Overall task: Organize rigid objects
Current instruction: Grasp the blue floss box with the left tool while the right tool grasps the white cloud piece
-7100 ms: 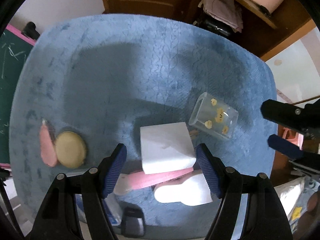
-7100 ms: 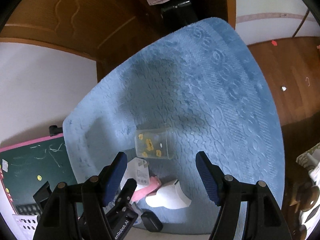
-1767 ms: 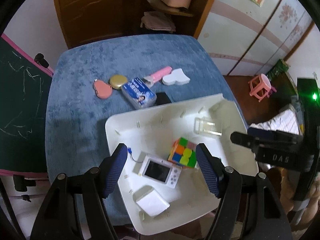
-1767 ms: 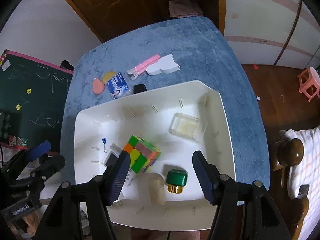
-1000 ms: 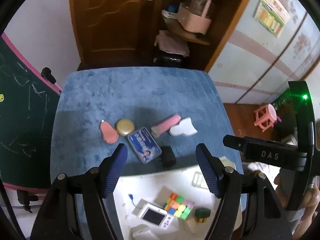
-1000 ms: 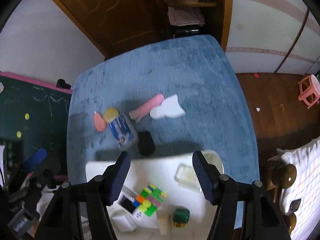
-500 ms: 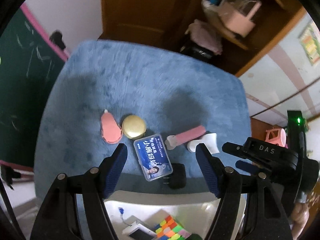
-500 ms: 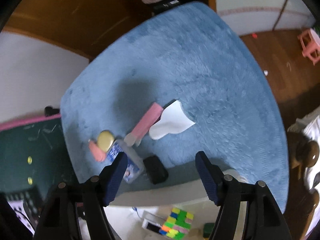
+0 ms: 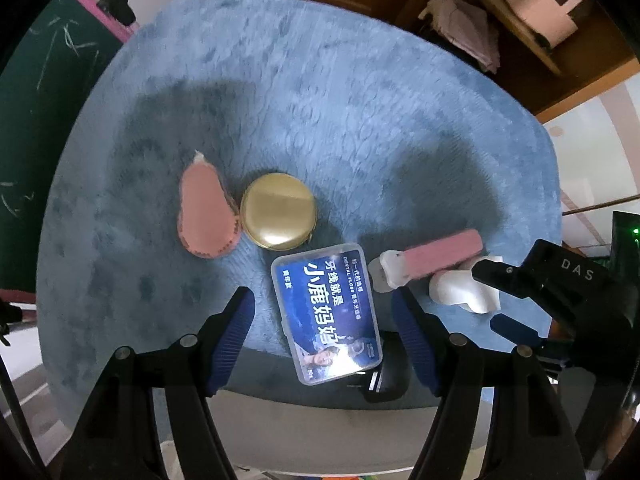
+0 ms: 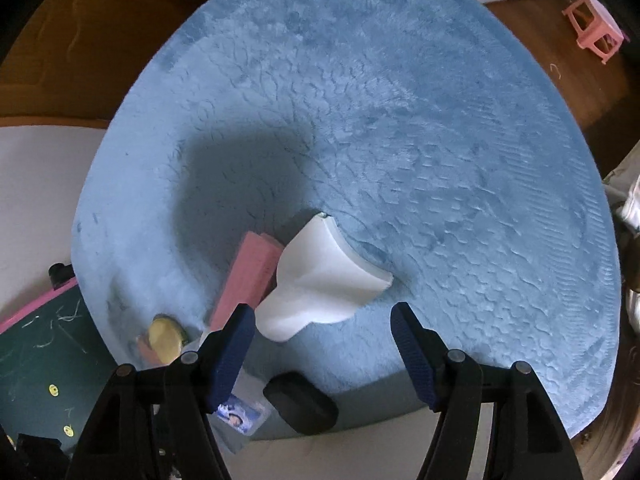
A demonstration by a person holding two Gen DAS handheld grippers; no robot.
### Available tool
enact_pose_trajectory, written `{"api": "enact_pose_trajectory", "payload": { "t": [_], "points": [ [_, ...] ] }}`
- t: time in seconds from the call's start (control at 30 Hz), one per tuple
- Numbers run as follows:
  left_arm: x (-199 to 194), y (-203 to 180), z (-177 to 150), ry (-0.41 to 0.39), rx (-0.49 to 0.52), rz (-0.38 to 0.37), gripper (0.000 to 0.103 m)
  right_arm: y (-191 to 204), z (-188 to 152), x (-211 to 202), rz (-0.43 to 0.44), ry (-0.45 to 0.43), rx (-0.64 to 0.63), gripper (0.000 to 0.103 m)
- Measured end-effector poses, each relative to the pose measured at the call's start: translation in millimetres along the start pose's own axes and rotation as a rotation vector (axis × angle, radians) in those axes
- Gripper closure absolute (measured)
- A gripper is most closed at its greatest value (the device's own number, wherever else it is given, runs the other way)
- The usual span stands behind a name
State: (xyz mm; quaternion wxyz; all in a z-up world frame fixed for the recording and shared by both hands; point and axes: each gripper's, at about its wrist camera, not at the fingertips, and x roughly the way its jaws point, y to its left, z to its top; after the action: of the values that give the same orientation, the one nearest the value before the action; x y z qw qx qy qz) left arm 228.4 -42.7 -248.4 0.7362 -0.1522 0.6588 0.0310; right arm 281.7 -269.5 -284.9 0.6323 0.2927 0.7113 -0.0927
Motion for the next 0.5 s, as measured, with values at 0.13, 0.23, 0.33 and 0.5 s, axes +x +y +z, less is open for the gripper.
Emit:
{"api": "enact_pose_trajectory", "payload": {
  "t": [0.13, 0.23, 0.33, 0.5],
  "points": [
    [9.6, -2.1, 0.2, 0.021, 0.006, 0.018, 0.029, 5.5, 3.0, 8.8, -0.036, 0.001, 0.008, 0.032],
    [15.9, -0.7, 1.0, 0.043, -0.003, 0.022, 0.029, 10.5, 5.0, 16.6, -0.064, 0.004, 0.018, 0.032],
    [22.6, 1.6, 1.7, 0.069, -0.019, 0.026, 0.029, 14.2, 6.6, 23.4, -0.091, 0.007, 0.022, 0.032],
    [34.1, 3.1, 2.0, 0.1, -0.031, 0.038, 0.029, 27.5, 4.3, 33.4, -0.142, -0.005, -0.005, 0.032]
  ]
}}
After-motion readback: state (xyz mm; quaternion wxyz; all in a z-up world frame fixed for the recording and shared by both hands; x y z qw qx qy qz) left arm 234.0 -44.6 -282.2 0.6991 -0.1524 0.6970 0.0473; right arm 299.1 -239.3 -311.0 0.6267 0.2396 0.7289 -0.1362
